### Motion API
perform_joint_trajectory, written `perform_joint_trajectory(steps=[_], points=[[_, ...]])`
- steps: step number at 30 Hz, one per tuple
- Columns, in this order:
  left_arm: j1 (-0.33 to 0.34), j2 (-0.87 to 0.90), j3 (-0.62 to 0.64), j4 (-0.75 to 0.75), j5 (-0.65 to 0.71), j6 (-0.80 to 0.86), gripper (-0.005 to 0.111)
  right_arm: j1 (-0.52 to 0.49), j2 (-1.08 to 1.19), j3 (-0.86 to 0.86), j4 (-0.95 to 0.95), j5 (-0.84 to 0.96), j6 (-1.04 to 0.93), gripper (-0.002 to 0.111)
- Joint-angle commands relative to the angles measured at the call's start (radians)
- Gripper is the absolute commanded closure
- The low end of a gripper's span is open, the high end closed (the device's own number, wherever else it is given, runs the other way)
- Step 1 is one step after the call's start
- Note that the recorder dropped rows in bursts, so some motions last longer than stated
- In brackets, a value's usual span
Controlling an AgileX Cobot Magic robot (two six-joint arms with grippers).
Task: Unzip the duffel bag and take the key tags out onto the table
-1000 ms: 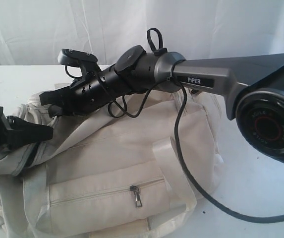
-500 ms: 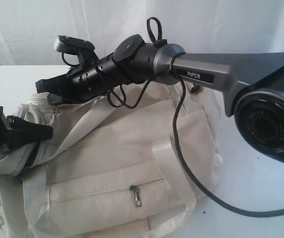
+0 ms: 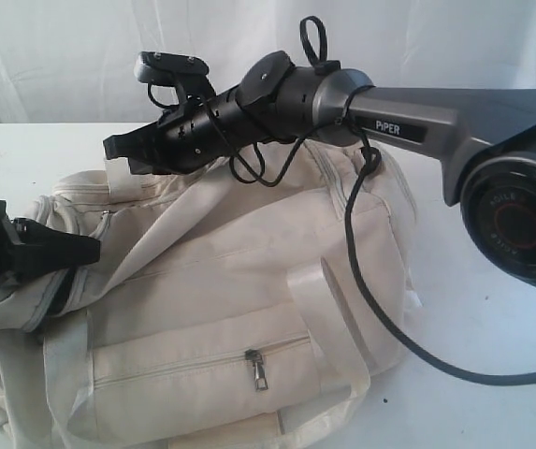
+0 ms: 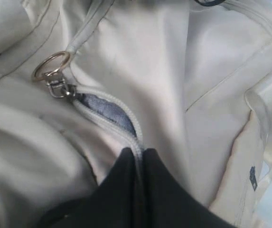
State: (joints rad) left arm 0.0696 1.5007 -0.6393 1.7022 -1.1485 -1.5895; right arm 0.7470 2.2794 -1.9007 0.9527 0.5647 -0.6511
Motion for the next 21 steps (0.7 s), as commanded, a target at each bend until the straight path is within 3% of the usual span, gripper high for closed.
perform_joint_trajectory(steps=[1, 7, 9, 18, 21], points=[[-0.015, -0.011, 0.012, 0.042, -0.073, -0.002, 0.107, -0.018, -0.014, -0.005, -0.011, 0.136, -0.007, 0.099], [-0.015, -0.011, 0.012, 0.042, -0.073, -0.002, 0.107, -0.034, -0.014, -0.005, -0.011, 0.137, 0.092, 0.046], [-0.015, -0.011, 0.012, 0.042, -0.073, -0.002, 0.107, -0.034, -0.014, -0.005, -0.011, 0.137, 0.128, 0.038], [-0.015, -0.011, 0.012, 0.042, -0.073, -0.002, 0.107, -0.03, 0.005, -0.005, 0.009, 0.186, 0.205, 0.038], [-0.015, -0.011, 0.012, 0.042, -0.073, -0.002, 0.107, -0.03, 0.006, -0.005, 0.007, 0.228, 0.235, 0.043]])
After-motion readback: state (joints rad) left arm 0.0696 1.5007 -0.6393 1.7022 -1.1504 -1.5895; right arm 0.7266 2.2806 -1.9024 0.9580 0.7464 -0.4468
